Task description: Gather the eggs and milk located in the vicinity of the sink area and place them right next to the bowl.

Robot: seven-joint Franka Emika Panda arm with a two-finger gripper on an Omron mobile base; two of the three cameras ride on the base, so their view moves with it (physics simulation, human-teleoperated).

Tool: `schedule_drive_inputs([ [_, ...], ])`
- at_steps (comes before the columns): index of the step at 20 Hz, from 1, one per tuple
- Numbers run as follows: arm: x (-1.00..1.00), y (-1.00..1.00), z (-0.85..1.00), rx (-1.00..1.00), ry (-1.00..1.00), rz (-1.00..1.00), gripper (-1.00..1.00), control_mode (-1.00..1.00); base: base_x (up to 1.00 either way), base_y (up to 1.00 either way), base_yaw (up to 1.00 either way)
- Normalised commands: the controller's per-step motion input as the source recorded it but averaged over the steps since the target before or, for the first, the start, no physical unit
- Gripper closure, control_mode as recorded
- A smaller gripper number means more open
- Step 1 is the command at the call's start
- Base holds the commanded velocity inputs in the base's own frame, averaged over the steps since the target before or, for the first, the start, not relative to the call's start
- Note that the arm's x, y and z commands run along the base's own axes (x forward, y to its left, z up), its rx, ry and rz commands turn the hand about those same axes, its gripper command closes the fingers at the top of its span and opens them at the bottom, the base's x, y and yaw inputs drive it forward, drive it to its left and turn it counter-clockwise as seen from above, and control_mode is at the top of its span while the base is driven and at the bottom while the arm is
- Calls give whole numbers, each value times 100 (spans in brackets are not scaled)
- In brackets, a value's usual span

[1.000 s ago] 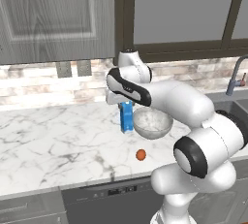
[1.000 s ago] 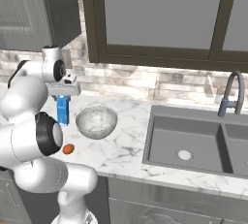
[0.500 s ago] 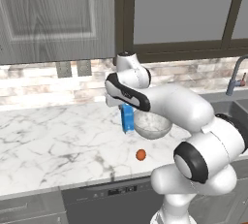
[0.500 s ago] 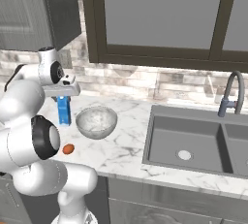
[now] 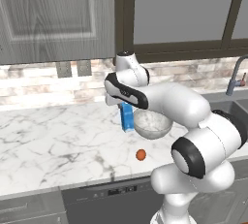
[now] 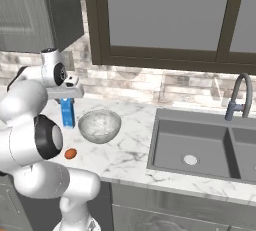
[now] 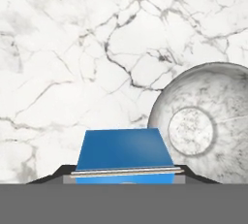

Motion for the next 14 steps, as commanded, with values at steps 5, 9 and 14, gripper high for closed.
schedule_drive_inputs([
  [5, 10, 0, -3, 0, 0, 0, 100, -100, 0, 0, 0],
  [9, 0, 0, -12, 0, 1, 0, 100, -100, 0, 0, 0],
  [14, 0, 2, -14, 0, 1, 0, 100, -100, 0, 0, 0],
])
